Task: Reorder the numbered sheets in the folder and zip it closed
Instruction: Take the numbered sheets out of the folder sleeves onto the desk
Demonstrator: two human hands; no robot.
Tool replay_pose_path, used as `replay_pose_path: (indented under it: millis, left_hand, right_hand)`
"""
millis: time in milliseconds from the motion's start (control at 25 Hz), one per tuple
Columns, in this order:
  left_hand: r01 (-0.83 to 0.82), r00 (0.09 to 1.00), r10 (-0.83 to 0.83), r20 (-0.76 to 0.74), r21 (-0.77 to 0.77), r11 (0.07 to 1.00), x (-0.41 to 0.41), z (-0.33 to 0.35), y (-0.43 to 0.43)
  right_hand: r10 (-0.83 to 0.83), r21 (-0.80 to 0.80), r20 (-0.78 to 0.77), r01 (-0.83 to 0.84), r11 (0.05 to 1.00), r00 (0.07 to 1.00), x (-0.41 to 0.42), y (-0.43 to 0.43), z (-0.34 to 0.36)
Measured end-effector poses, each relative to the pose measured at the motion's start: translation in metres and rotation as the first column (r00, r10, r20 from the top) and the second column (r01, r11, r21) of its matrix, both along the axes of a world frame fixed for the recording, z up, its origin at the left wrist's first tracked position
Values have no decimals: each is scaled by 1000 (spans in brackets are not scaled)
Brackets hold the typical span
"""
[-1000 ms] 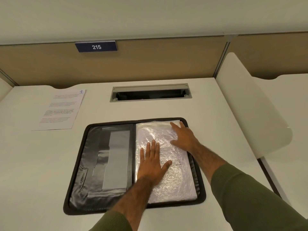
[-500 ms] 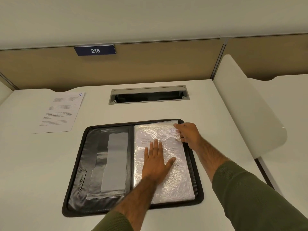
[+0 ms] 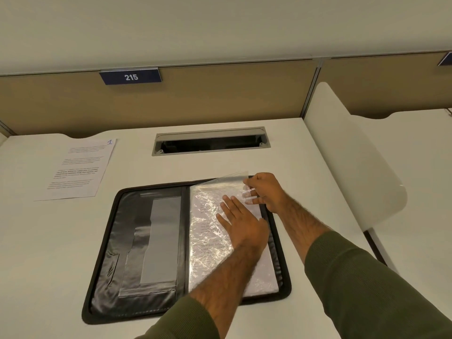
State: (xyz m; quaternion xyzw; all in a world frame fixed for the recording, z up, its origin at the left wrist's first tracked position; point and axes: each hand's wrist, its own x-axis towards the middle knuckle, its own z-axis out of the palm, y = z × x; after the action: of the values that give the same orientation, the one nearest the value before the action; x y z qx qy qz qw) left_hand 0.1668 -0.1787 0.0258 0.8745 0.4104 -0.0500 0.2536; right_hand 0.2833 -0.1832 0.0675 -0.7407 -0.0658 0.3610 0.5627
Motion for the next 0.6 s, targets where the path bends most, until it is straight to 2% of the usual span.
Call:
replay_pose_path:
  millis: [120,320,440,600]
  left_hand:
    - [-10,1000,11,-19,20,1000,0,12,14]
    - [51,997,-56,43,96,994,-33,41,72]
    - [88,994,-93,59,74,993,-72,54,124]
    - [102,994,-101,34,-16,995,-132,55,193]
  right_hand:
    - [19,21,34,-20,1000,999,-2,12,6]
    - [12,-32,269,-4,999,963,-4,35,8]
    - [165,-169,441,-99,981,882,-5,39,-4]
    - [368,-347,511,-205,915,777,-15,36,-18]
